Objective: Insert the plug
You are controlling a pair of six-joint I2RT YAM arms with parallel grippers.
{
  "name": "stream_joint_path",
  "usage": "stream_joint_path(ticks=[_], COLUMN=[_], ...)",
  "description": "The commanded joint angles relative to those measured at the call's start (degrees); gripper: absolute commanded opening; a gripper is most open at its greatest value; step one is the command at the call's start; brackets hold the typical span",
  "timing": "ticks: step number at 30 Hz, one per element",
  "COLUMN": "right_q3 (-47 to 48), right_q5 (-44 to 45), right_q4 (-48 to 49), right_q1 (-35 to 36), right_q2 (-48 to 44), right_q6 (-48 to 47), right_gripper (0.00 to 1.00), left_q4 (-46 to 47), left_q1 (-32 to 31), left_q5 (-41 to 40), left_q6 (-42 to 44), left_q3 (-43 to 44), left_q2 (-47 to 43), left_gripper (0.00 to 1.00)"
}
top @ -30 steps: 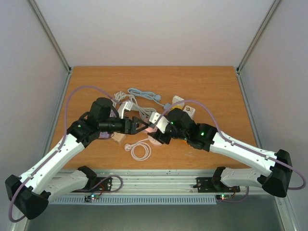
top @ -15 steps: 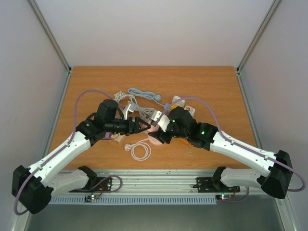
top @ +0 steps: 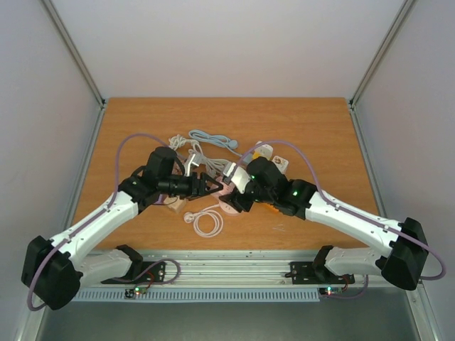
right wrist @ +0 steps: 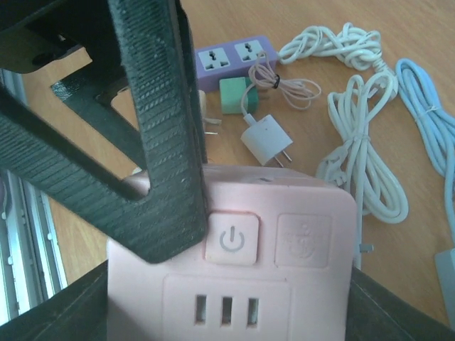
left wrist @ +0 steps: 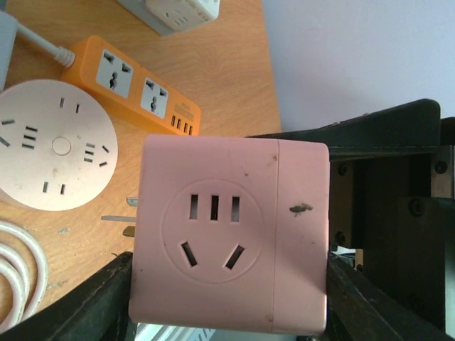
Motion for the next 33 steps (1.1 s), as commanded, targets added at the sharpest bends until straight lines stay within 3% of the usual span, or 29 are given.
stream_joint_path(ticks=[1, 7, 11, 13, 15, 18, 25, 33], right_q3=[1.02, 1.54, 1.71, 1.47, 1.04, 0.47, -0.61, -2.41], right_q5=[-0.87, -1.94, -2.87, -3.87, -4.38, -4.75, -4.07, -9.65], right_q4=[0.79, 1.24, 1.31, 0.71, -0.23, -2.55, -9.14, -12.60], right_q1=[0.28, -1.38, -3.16, -4.26, -5.17, -6.32, -8.21, -12.60], right_q2=[2.94, 5.79, 5.57, 5.19, 4.81, 4.81, 7.67, 11.80], right_q6=[0.55, 1.73, 2.63, 2.68, 2.80, 3.34, 5.79, 2.77], right_gripper=[0.71, 0.67, 0.39, 0.31, 0.29, 0.28, 0.26, 0.24], left_q4=[5.68, 5.41, 3.63, 1.68, -1.27, -7.05, -16.22, -22.45], left_q1=[-0.07, -0.03, 0.08, 0.13, 0.19, 0.24, 0.37, 0.37], left_q5=[1.40, 1.21, -0.54, -3.20, -7.05, -15.34, -34.46, -40.82], left_q6=[-1.77, -1.41, -0.58, 0.17, 1.61, 3.88, 8.20, 12.61], left_q3=[0.14, -0.17, -0.50, -0.19, 0.38, 1.68, 2.92, 6.70], left_q2=[0.37, 0.76, 0.68, 0.35, -0.33, -2.34, -11.69, -22.20], left_gripper=[0.45, 0.45, 0.49, 0.66, 0.80, 0.90, 0.92, 0.92])
